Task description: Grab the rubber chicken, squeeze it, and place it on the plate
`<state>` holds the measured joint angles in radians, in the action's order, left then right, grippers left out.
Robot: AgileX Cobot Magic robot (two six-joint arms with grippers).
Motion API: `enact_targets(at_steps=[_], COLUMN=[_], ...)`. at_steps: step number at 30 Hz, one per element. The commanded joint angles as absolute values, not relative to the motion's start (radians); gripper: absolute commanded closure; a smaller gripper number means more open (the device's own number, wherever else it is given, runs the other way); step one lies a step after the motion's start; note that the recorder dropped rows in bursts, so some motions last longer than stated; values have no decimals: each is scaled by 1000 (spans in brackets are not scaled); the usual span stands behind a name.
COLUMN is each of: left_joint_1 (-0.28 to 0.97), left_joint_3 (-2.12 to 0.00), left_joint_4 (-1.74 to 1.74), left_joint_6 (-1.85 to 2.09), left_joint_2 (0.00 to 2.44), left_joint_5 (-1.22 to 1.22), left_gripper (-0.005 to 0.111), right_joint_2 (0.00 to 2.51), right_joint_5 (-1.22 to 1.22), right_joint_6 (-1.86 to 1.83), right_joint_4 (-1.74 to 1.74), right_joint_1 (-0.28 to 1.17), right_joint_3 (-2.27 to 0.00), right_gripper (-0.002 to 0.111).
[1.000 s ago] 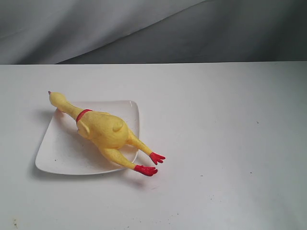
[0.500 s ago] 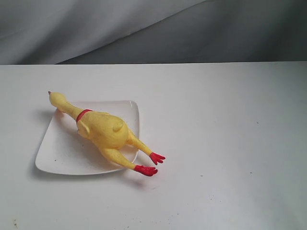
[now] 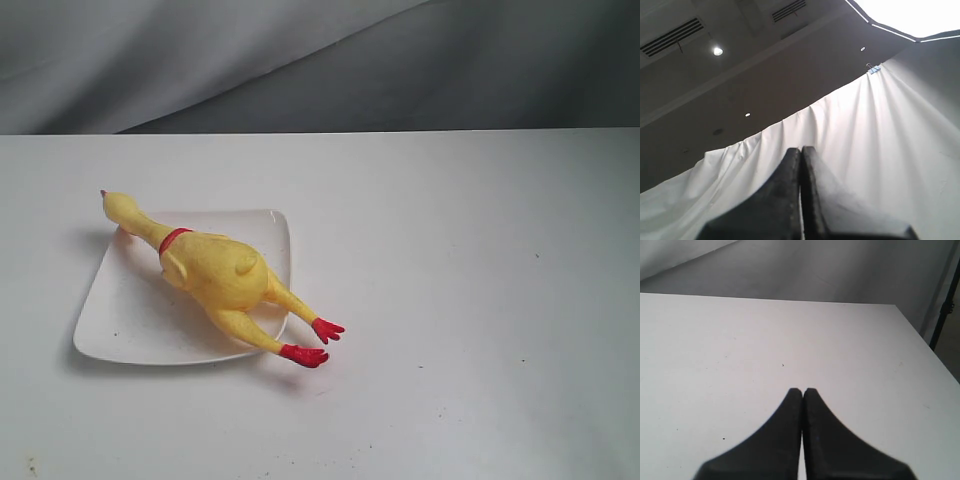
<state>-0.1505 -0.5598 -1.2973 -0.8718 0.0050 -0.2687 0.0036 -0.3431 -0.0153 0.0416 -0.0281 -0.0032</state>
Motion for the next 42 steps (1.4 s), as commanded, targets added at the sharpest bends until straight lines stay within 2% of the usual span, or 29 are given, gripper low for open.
enact_targets(at_steps=[1,6,9,16,26,42], left_joint_1=[-152,-152,-152,-152,-152,-152], left_joint_3=[-533,-500,-499,-481,-240,0], left_joint_4=[-1087,-403,-205,-165,-165,-105], left_joint_6=[-770,-228,37,102,-44,-103], left_joint_2=[0,0,0,0,0,0], left_joint_5=[-189,22,133,270,149,138], left_gripper=[106,106,106,106,106,106], right_joint_2=[0,0,0,0,0,0], right_joint_5=[-341,-341,-341,-341,-341,-341], right_joint_6=[-16,-16,-16,-16,-13,-16], right_joint_4=[38,38,38,38,38,38], right_joint_1=[-34,-34,-34,-34,-34,-34], right_joint_3=[0,0,0,0,0,0], right_gripper=[108,108,108,108,108,108])
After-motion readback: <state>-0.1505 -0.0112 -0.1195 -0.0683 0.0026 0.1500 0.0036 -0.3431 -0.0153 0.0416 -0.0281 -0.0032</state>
